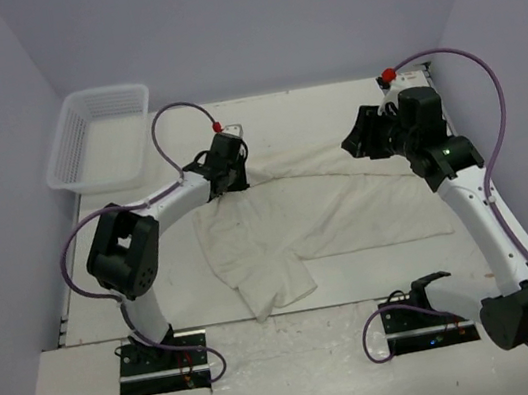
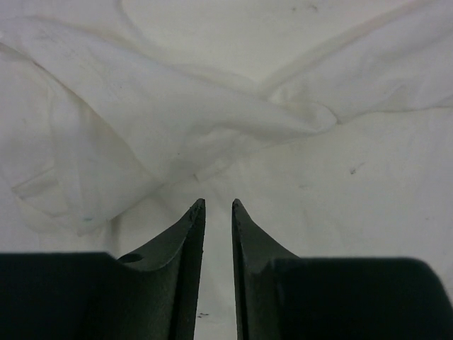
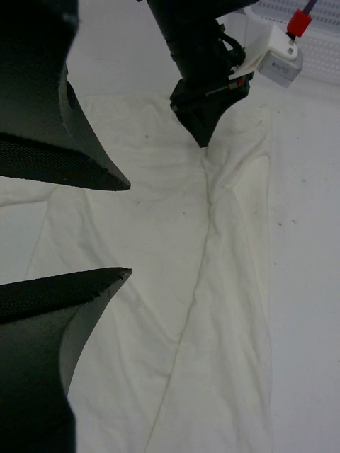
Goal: Fold and stack the t-shirts
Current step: Fold the flattened tshirt in 1/3 of the way
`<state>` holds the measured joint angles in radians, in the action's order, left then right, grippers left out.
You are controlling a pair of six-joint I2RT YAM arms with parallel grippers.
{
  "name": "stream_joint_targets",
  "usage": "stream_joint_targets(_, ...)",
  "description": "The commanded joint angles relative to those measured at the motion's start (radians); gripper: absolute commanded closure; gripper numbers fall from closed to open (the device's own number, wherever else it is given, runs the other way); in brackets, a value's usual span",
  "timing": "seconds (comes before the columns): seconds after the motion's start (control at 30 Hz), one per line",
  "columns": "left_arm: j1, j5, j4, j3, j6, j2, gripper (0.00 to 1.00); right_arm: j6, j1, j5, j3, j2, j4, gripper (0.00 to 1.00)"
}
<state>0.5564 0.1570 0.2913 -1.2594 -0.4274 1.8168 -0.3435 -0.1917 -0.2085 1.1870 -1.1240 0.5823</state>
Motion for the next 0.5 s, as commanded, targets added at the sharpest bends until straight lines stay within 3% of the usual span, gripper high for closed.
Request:
stream_joint_targets(0.0,0.007,-0.028,-0.049,-0.040,-0.008,0.044,0.77,0.003,-0.005,-0.011,0.013,0.024,-0.016,0.51)
stream_joint_targets(0.47,0.010,0.012,-0.047,-0.078,0.007,0.139,0.71,0.003,-0.005,-0.011,-0.003,0.018,-0.027,0.51)
